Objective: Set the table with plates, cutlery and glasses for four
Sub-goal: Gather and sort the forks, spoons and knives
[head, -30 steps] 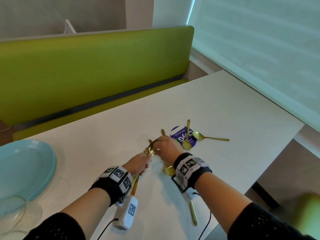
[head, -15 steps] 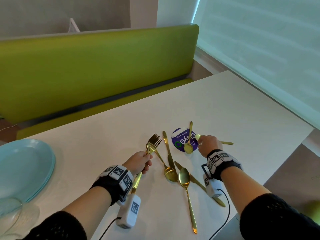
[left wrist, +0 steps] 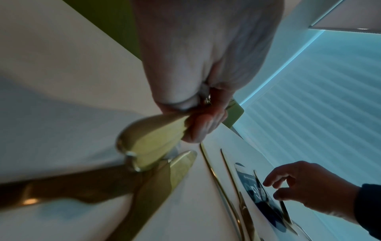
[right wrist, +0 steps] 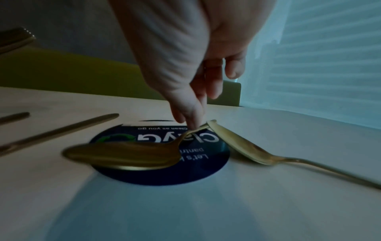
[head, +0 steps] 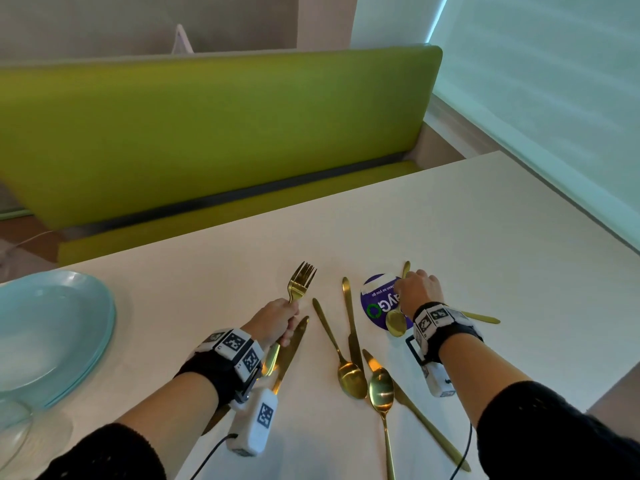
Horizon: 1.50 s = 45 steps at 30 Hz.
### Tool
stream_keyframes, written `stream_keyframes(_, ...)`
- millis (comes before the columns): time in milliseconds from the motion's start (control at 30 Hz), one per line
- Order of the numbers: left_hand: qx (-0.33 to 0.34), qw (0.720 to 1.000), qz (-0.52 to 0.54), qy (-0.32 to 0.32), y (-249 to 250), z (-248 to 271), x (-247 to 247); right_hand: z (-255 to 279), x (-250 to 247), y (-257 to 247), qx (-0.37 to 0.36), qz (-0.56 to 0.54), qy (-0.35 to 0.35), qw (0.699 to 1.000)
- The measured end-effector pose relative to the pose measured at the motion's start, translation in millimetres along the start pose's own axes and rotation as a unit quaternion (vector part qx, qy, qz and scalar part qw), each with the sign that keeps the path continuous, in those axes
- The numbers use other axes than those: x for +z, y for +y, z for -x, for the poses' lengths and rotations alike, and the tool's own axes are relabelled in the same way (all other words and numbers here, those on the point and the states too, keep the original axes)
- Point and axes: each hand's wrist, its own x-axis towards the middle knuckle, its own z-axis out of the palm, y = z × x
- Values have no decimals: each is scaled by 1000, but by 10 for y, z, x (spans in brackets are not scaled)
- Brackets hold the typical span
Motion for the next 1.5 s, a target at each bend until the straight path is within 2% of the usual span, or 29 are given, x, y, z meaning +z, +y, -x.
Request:
stream_keyframes(100,-2,1000,5,7,7,-54,-35,-78,20,-8,3,11,-15,1000)
stream_keyframes(200,-19,998,53,20,14,-103,-45,-118,36,-17,-5,32,-21,999)
stream_keyframes(467,-26,995,90,18,26,-122,-74,-174,42,-176,-97,37,-2,995)
stream_keyframes(633,-2,996,87,33,47,-41,-102,-129,-24,-196,-114,-22,32,993)
stream_keyframes(733,5,993,106,48,65,5,-117,-88,-139,-213,-102,-106,96,984)
stream_keyframes(800,14,993,105,55,78,34,-108,-47,-285,-268,-62,-221,136,964)
stream_keyframes(867,25,993,94,60,85,61,-81,4,-450,-375,-17,-390,119,913)
stream_keyframes(1000,44,993,98,57,114,151,24,166,-591,-656,-7,-608,-8,794)
stream_keyframes(1067,49,993,97,51,133,192,75,258,-555,-768,3,-653,-64,755)
stream_keyframes(1233,47,994,93,24,157,274,121,398,-385,-906,17,-686,-137,714)
stream_keyframes(1333,41,995,89,8,131,301,156,474,-340,-954,19,-697,-145,702)
stream_keyframes(1500,30,994,100,-14,89,346,226,586,-307,-934,27,-678,-114,726)
